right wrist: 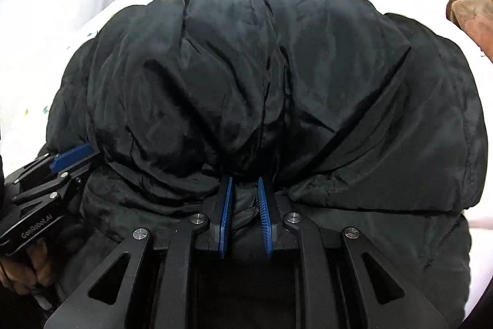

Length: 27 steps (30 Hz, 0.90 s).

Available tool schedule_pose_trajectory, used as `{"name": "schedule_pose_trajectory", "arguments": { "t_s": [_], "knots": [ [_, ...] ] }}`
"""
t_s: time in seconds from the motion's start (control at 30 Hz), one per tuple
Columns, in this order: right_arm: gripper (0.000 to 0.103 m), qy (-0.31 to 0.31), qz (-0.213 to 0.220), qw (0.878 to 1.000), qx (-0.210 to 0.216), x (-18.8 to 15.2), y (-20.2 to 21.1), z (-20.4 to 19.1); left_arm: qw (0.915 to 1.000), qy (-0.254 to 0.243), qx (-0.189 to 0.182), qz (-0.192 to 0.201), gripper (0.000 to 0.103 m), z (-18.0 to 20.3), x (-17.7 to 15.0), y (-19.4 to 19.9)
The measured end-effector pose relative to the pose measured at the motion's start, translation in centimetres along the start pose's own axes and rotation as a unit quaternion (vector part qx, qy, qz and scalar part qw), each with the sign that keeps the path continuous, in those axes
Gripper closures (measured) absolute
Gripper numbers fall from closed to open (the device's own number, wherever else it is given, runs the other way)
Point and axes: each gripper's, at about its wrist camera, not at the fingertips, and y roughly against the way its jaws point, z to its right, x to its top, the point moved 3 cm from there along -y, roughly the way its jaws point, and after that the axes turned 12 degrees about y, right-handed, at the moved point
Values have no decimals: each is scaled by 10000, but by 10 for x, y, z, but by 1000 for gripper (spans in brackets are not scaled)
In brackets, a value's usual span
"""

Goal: Fold large clothes

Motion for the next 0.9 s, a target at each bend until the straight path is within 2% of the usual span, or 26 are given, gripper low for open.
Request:
{"name": "schedule_pose_trajectory", "arguments": {
  "t_s": [0.2,0.33,0.4,0.53,0.9],
  "knots": [
    [87,-78,18,9999,-88,5,11,-3,9999,70,29,-119,64,6,13,16],
    [85,-250,532,9982,84,4,58,-16,9991,200,-354,154,65,17,14,56],
    [85,-187,620,9978,158,1,65,-25,9988,149,-462,102,65,21,5,58],
    [85,-19,123,9997,208,-17,27,-33,9993,123,-240,-276,64,12,-22,22],
    [87,101,162,9998,109,-23,-1,-37,9997,22,-102,-200,64,19,-21,7]
  ]
}}
